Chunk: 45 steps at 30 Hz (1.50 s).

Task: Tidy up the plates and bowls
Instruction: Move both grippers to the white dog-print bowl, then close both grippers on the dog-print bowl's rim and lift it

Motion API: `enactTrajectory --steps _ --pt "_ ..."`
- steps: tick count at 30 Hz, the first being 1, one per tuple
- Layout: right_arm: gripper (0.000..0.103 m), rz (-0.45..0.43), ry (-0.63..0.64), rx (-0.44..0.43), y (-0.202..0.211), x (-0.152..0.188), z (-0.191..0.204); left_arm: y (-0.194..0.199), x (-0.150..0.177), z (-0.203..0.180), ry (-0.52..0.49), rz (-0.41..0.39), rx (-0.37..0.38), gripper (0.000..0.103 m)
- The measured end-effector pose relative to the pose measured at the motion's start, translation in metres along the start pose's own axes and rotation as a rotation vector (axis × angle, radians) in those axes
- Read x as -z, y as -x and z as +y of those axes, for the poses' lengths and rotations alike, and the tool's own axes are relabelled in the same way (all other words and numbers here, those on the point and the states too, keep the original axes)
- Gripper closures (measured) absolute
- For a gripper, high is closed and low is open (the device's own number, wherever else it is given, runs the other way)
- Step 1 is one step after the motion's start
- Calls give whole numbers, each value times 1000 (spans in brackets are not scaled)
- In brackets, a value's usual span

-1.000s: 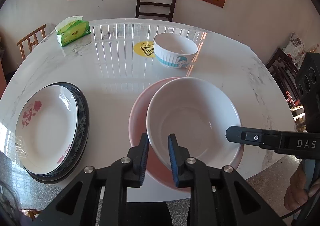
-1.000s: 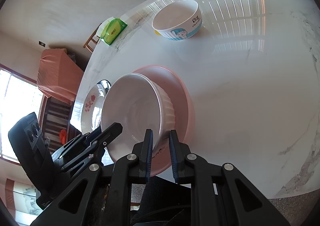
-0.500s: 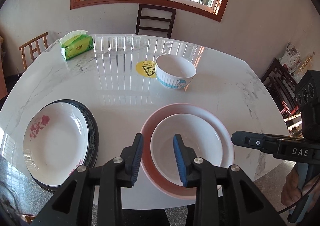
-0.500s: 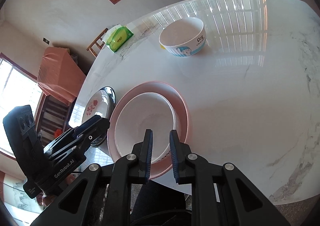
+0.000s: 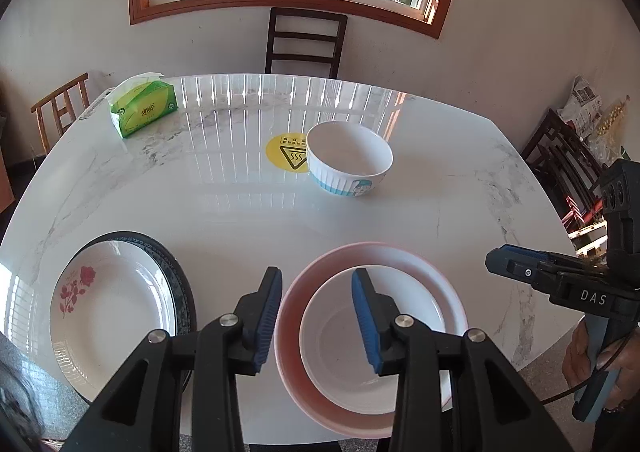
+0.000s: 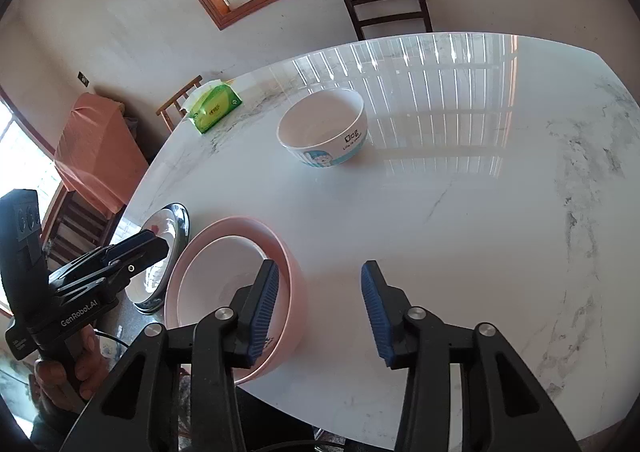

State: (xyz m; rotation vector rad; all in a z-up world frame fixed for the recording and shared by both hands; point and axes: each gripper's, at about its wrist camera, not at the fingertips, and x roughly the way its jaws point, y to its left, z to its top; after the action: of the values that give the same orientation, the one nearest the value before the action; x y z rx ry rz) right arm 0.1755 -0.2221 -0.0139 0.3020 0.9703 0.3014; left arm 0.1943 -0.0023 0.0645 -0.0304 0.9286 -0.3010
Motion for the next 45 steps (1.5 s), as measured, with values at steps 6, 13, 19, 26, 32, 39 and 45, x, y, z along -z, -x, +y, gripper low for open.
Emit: enactTrajectory --steps 6,13,19,26,32,39,45 --pt "47 35 -27 41 -19 -31 -21 -22 -31 2 -16 31 -30 65" --pt "42 60 -55 41 -44 -75 -33 -63 -72 5 -4 122 2 64" --pt "42 84 -88 17 -68 -107 -39 -93 -104 7 35 136 36 64" --pt "61 111 -101 32 -99 -129 -36 -135 -128 7 77 174 39 64" --pt "61 128 -97 28 -115 -143 -32 -160 -134 9 80 213 35 64" --pt "61 151 -88 49 -134 -150 -28 -181 -134 9 77 246 3 64" --pt "81 199 -86 47 -156 -149 -30 -200 -129 9 88 277 5 87"
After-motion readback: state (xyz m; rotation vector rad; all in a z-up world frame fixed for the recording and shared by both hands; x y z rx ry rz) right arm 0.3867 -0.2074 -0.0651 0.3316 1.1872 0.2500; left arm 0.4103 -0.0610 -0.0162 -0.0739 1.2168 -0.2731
